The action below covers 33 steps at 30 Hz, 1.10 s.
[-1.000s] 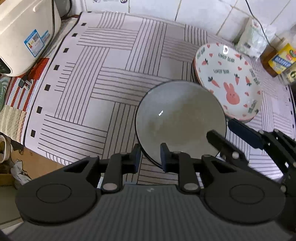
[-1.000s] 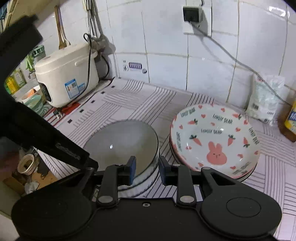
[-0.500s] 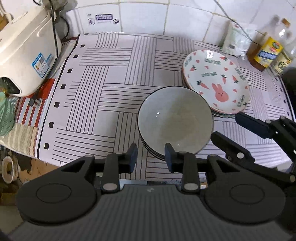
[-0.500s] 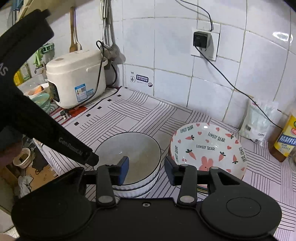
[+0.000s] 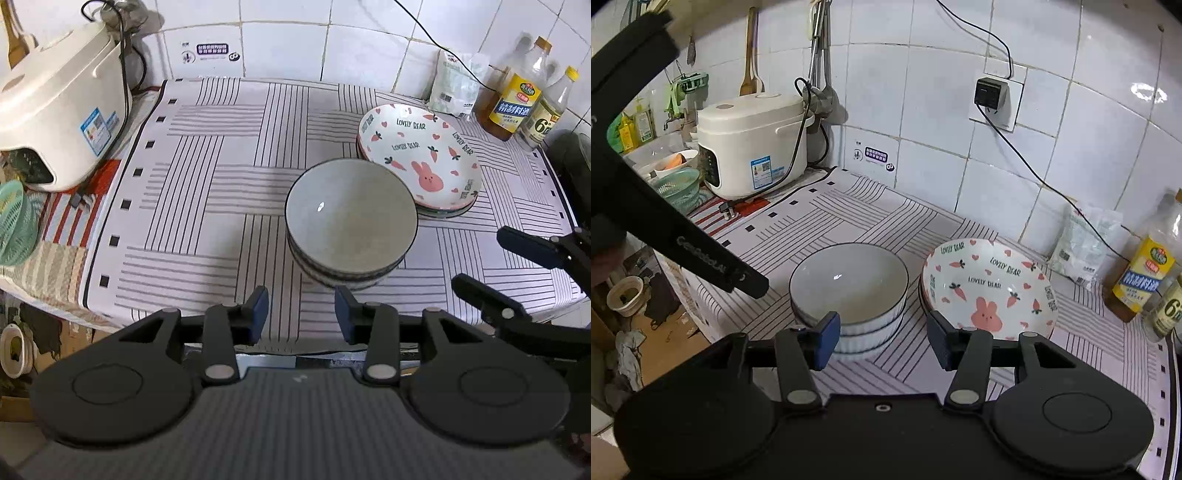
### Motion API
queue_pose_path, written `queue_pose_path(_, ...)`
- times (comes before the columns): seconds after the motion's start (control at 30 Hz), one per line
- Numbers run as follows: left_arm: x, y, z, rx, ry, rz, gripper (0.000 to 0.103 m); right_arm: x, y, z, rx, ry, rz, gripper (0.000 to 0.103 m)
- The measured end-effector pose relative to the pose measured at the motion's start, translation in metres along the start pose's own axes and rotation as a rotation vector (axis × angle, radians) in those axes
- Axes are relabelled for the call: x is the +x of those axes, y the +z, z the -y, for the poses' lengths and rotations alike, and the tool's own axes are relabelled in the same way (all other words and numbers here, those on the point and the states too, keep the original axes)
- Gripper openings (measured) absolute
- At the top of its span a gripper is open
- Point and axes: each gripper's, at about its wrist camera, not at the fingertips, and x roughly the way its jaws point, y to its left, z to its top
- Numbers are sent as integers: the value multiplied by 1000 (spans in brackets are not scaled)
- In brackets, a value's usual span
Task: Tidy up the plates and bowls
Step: 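Lower the bowl onto the bowl stack and open the right gripper, then grasp the rim of the three-bowl stack with the right gripper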
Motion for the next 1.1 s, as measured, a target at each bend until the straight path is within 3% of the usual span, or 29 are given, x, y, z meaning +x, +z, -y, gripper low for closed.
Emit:
queue_pose_path(0.27,9,-20,-8,-19,-39,6,41,2,-23,2,56,32,12,61)
queue_pose_path(0.53,13,-30,-17,-52,-107,92,48,9,-40,-7,80,130,56,71)
queue_pose_path(0.63,14,-31,-22,-54,-121,133,52,16,-45,-9,83,134,69,77)
queue_pose_path(0.67,15,-31,-23,-55,-125,145,55,19,-46,-9,95,135,73,85)
queue_pose_path(0.73,19,-29,-26,-60,-132,157,56,27,-53,-6,127,140,85,92)
queue_pose_path(0.83,31,-23,-35,-115,-151,126,56,43,-63,-6,139,119,97,92)
queue_pose_path(1.1,48,-8,-50,-233,-246,151,62,85,-77,-7,91,149,64,93)
